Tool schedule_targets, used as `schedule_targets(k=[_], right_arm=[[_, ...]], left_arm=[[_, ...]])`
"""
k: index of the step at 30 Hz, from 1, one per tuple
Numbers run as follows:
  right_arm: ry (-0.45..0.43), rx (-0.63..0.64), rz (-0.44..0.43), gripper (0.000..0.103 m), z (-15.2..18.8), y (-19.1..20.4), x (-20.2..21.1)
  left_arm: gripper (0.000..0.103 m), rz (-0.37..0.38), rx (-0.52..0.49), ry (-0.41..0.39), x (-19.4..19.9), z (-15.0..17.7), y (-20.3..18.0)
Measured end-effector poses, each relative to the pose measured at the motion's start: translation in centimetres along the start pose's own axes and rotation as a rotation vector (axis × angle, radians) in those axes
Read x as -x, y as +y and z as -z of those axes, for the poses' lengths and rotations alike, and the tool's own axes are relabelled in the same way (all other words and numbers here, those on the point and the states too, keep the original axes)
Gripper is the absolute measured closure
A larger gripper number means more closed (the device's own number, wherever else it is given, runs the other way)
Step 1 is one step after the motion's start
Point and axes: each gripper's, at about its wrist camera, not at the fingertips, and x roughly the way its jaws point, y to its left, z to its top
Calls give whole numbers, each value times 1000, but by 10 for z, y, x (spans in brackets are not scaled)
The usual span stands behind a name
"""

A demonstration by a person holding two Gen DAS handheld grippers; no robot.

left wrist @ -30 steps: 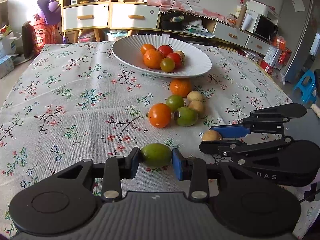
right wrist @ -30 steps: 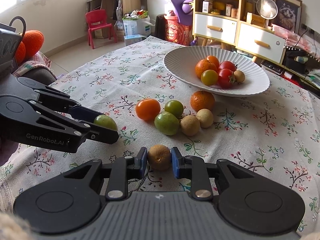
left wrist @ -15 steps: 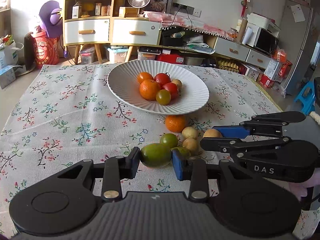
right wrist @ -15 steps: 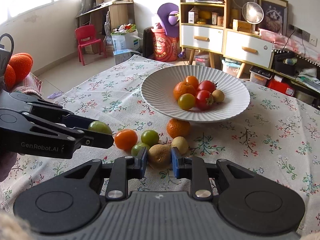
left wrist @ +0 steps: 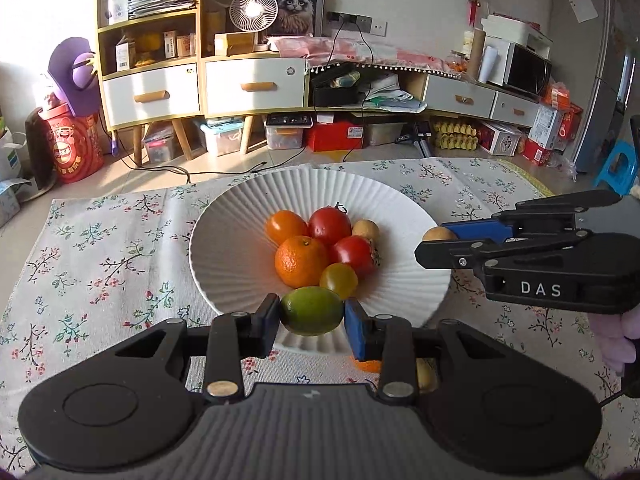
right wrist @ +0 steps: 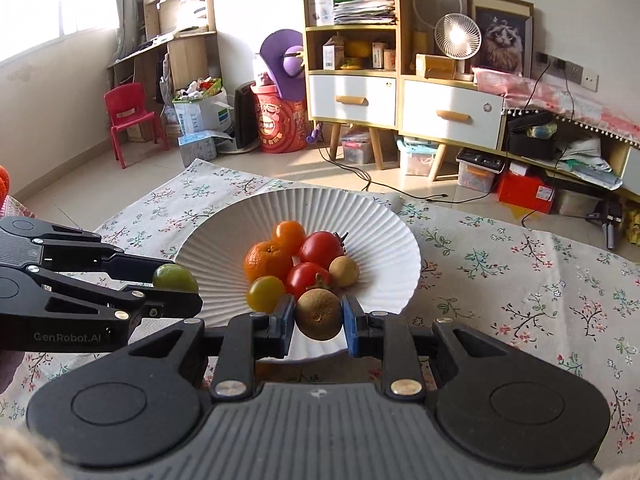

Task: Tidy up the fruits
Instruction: 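Carry the green tomato and brown fruit over the white bowl with both grippers, then open both grippers to release the fruits into the bowl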

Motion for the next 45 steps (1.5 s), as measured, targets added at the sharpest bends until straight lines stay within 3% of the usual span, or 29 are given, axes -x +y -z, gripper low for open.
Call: schedule_targets(k=[11,30,38,45], right_arm=[[23,15,31,80,-2,-15,-26],[24,21,25,78,-2,-16,-32],[14,8,37,66,-1,-20,-21],[-1,-15,48,54,-3,-22,-5]], left_arm=[[80,10,-42,47,-23,-6,8],[78,11,-50,27,-28,-10,10],[52,-7,-43,10,-20,-11,8],[39,-22,-33,-5,-6,-11,3]])
